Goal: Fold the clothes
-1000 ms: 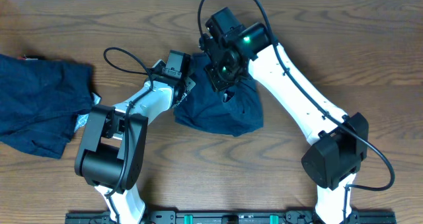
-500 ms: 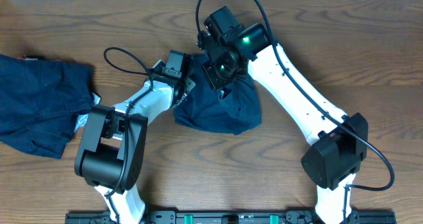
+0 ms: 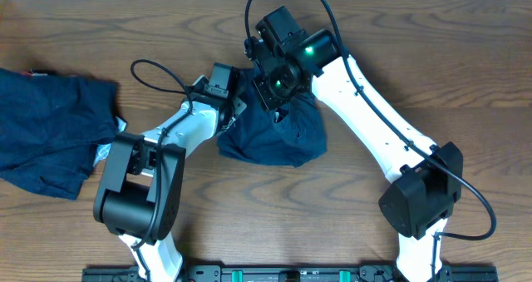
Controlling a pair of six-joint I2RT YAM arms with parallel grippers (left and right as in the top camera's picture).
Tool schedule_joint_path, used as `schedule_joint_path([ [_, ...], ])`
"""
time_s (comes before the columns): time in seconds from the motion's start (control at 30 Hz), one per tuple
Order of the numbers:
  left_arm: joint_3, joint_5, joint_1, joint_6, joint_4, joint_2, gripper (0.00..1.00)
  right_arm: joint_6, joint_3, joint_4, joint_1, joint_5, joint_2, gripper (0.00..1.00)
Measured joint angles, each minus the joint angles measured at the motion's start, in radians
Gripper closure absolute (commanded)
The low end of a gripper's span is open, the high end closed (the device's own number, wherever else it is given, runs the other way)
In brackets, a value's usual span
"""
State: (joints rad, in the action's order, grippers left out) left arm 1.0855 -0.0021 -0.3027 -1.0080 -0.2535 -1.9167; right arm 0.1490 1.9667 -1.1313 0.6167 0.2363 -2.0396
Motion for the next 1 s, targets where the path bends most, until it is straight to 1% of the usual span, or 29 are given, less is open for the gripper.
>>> schedule_joint_path([
  [0.03, 0.002, 0.004, -0.002, 0.002, -0.004, 0.002, 0.47, 0.0, 0.0, 0.0, 0.0, 0.0, 0.0, 0.99],
  [0.07, 0.004, 0.007, -0.003, 0.004, -0.002, 0.004, 0.48, 0.0, 0.0, 0.0, 0.0, 0.001, 0.0, 0.99],
  [0.13, 0.003, 0.01, -0.002, 0.0, -0.005, 0.006, 0.62, 0.0, 0.0, -0.001, 0.0, 0.003, 0.0, 0.99],
  [0.17, 0.002, 0.007, 0.002, -0.001, -0.012, 0.006, 0.66, 0.0, 0.0, -0.002, 0.0, 0.003, 0.0, 0.99],
  [0.2, 0.0, 0.01, 0.006, 0.002, -0.017, 0.007, 0.67, 0.0, 0.0, -0.003, 0.0, 0.003, 0.0, 0.99],
  [0.37, -0.001, 0.016, 0.023, 0.01, -0.04, 0.017, 0.67, 0.0, 0.0, -0.005, 0.0, 0.003, 0.0, 0.99],
  [0.43, -0.008, -0.008, 0.026, 0.01, -0.06, 0.027, 0.64, 0.0, 0.0, -0.005, 0.0, 0.003, 0.0, 0.99],
  [0.53, -0.025, -0.056, 0.033, 0.01, -0.092, 0.047, 0.63, 0.0, 0.0, -0.005, 0.0, 0.003, 0.0, 0.99],
  [0.63, -0.043, -0.103, 0.043, 0.011, -0.128, 0.066, 0.58, 0.0, 0.0, -0.005, 0.0, 0.003, 0.0, 0.99],
  [1.0, -0.092, -0.242, 0.084, 0.016, -0.249, 0.153, 0.57, 0.0, 0.0, -0.005, 0.0, 0.003, 0.0, 0.99],
])
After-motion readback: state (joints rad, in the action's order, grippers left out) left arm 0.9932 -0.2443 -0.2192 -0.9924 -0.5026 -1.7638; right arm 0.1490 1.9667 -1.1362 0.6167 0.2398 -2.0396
